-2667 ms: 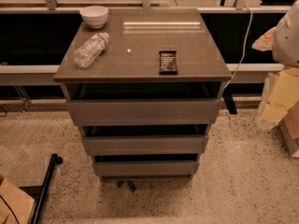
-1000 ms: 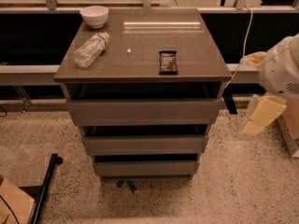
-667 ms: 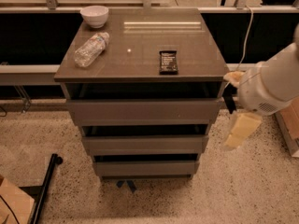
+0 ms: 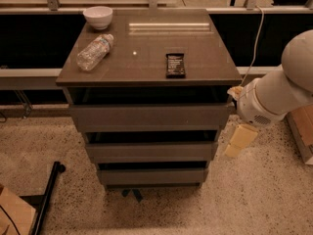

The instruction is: Open bottom drawer

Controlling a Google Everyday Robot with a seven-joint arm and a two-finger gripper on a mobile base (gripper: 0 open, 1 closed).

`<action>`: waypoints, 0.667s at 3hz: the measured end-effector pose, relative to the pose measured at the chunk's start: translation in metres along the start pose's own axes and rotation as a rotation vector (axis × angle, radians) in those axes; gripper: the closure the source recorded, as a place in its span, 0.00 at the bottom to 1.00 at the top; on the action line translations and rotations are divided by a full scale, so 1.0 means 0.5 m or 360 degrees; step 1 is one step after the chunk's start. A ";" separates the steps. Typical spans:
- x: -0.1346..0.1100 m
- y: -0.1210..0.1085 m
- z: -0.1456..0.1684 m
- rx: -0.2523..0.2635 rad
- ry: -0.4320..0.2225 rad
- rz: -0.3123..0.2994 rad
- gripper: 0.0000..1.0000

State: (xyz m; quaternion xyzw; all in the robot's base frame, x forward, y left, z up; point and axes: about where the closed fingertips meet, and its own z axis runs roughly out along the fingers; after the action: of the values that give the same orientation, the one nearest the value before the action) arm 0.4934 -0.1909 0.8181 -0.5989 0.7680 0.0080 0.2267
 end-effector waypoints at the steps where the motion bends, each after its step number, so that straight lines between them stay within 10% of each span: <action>1: 0.007 0.006 0.011 0.0003 0.0026 -0.0013 0.00; 2: 0.044 0.020 0.071 -0.0041 0.0066 -0.0027 0.00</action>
Offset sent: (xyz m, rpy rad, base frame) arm 0.0036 -0.0191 -0.1002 -0.0450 0.0945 0.0270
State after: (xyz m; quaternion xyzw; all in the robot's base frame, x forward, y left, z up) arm 0.4921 -0.1981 0.7756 -0.6083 0.7673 0.0037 0.2031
